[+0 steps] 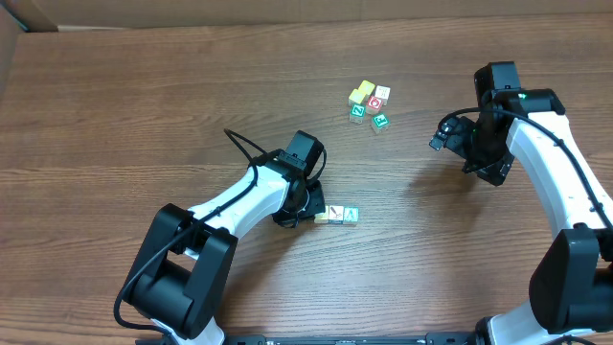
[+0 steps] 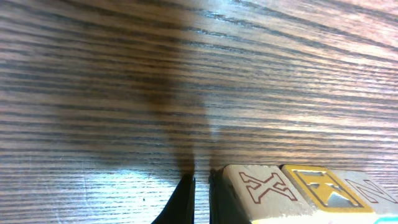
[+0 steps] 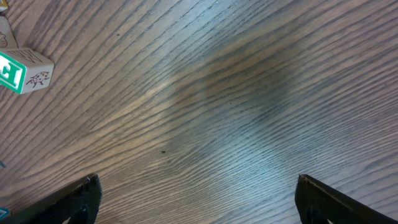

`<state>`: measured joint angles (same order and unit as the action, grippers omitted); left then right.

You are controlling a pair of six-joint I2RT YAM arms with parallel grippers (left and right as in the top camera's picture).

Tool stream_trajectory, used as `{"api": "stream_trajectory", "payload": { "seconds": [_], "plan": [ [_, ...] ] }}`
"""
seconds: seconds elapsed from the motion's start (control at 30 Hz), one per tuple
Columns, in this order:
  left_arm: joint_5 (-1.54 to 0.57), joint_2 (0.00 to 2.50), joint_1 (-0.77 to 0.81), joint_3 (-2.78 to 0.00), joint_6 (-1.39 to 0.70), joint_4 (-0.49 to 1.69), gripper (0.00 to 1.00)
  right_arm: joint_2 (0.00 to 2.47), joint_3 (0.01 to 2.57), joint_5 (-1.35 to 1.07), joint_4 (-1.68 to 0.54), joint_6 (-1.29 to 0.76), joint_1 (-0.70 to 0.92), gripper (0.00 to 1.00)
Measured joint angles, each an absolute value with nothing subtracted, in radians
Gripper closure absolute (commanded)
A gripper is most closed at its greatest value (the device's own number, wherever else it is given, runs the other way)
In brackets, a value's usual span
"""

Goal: Flip 3 blocks

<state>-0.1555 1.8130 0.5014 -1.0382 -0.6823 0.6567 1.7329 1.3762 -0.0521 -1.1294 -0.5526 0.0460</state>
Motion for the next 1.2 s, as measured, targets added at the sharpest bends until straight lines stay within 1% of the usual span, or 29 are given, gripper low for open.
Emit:
{"api": "stream_trajectory", "payload": {
  "seconds": [0.37, 0.5, 0.53, 0.6, 0.63, 0.67, 0.7, 0.77, 0.8, 0.83, 0.9, 0.93, 1.0, 1.03, 1.1, 1.13, 1.2],
  "plan": [
    [-0.158, 1.813, 0.499, -1.038, -0.638, 0.637, 0.96, 1.733, 1.377, -0.052, -1.129, -0.553, 0.046, 0.00],
    [-0.154, 1.813, 0.476, -1.055, -0.595, 0.708, 0.96, 1.733, 1.376, -0.052, -1.130, -0.553, 0.046, 0.00],
    [-0.150, 1.813, 0.467, -1.071, -0.577, 0.736, 0.93, 1.733, 1.377, -0.052, -1.129, -0.553, 0.046, 0.00],
    [-0.130, 1.813, 0.448, -1.131, -0.534, 0.799, 0.82, 1.733, 1.377, -0.053, -1.130, -0.553, 0.046, 0.00],
    [-0.114, 1.813, 0.439, -1.171, -0.514, 0.835, 0.66, 1.733, 1.376, -0.052, -1.130, -0.553, 0.046, 0.00],
    [-0.094, 1.812, 0.429, -1.215, -0.495, 0.868, 0.55, 1.733, 1.377, -0.052, -1.130, -0.553, 0.046, 0.00],
    [-0.073, 1.811, 0.420, -1.259, -0.479, 0.893, 0.46, 1.733, 1.377, -0.052, -1.130, -0.553, 0.046, 0.00],
    [-0.031, 1.806, 0.402, -1.338, -0.430, 0.923, 0.35, 1.733, 1.377, -0.052, -1.130, -0.553, 0.046, 0.00],
    [-0.014, 1.801, 0.392, -1.367, -0.403, 0.926, 0.32, 1.733, 1.377, -0.052, -1.130, -0.553, 0.046, 0.00],
    [0.001, 1.797, 0.383, -1.391, -0.375, 0.925, 0.27, 1.733, 1.377, -0.052, -1.130, -0.553, 0.046, 0.00],
    [0.030, 1.787, 0.366, -1.415, -0.315, 0.913, 0.24, 1.733, 1.377, -0.052, -1.130, -0.552, 0.046, 0.00],
    [0.045, 1.785, 0.362, -1.419, -0.280, 0.907, 0.18, 1.733, 1.377, -0.052, -1.129, -0.553, 0.046, 0.00],
    [0.070, 1.785, 0.353, -1.417, -0.206, 0.896, 0.20, 1.733, 1.376, -0.052, -1.129, -0.553, 0.046, 0.00],
    [0.080, 1.786, 0.351, -1.414, -0.176, 0.884, 0.25, 1.733, 1.376, -0.052, -1.129, -0.553, 0.046, 0.00],
    [0.091, 1.791, 0.352, -1.407, -0.131, 0.846, 0.29, 1.733, 1.377, -0.053, -1.129, -0.552, 0.046, 0.00],
    [0.094, 1.797, 0.352, -1.405, -0.113, 0.819, 0.34, 1.733, 1.376, -0.052, -1.130, -0.552, 0.046, 0.00],
    [0.093, 1.814, 0.352, -1.401, -0.100, 0.785, 0.50, 1.733, 1.376, -0.052, -1.129, -0.553, 0.046, 0.00]
  ]
}}
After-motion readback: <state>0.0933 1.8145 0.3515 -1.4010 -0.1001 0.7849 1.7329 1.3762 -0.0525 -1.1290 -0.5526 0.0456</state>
